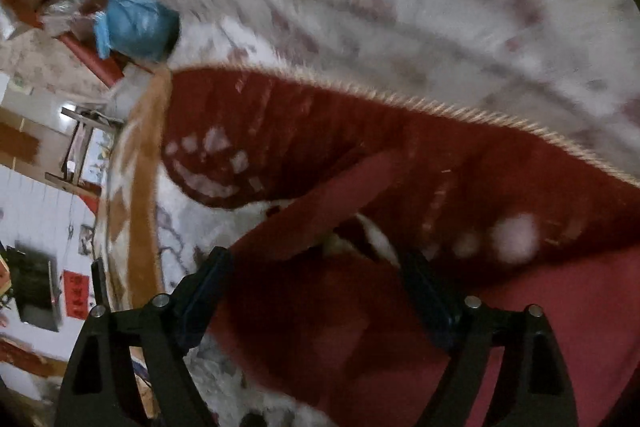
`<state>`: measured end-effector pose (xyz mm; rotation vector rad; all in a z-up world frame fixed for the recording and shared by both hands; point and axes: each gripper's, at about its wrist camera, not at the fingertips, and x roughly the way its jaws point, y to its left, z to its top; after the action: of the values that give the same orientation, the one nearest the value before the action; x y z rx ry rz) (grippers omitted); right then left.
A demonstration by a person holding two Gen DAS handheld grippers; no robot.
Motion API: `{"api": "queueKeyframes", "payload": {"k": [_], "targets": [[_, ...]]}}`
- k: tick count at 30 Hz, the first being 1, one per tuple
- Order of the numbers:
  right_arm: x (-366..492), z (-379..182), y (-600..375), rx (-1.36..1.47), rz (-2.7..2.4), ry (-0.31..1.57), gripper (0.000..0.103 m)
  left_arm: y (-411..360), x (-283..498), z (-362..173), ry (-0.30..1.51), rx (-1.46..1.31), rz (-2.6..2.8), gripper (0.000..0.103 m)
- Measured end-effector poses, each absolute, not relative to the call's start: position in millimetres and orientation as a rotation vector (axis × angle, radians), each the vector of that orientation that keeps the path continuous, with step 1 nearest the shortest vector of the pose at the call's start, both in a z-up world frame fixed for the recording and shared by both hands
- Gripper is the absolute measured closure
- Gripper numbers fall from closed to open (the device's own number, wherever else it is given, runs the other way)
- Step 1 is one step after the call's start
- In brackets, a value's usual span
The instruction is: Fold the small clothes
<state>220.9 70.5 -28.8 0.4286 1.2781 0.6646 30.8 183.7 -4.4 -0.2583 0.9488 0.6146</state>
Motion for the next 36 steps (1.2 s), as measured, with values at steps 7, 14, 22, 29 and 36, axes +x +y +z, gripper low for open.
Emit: {"api": "queueKeyframes", "payload": {"k": [7, 14, 22, 29, 36], "targets": [[235.1, -33.5, 83.4, 0.399, 0.705, 1.206, 0.095, 185.0, 35.4, -5.3, 0.952, -0.278, 0.606, 0.0], [181.9, 46.7, -27.6, 0.4, 0.637, 0.946, 0.095, 175.7, 30.8, 2.6, 0.925, -0.266, 0.572, 0.0], [86.0, 97.1, -197.9, 0.384, 0.395, 0.771, 0.095, 143.0, 28.5, -3.0, 0.941, -0.239, 0.474, 0.0], [29.4, 50.1, -291.4, 0.425, 0.193, 0.84, 0.095, 87.7, 22.5, -1.6, 0.934, -0.156, 0.266, 0.0], [-6.4, 42.3, -325.0, 0.404, 0.121, 0.799, 0.095, 42.4, 24.5, -6.8, 0.934, -0.049, 0.135, 0.0]]}}
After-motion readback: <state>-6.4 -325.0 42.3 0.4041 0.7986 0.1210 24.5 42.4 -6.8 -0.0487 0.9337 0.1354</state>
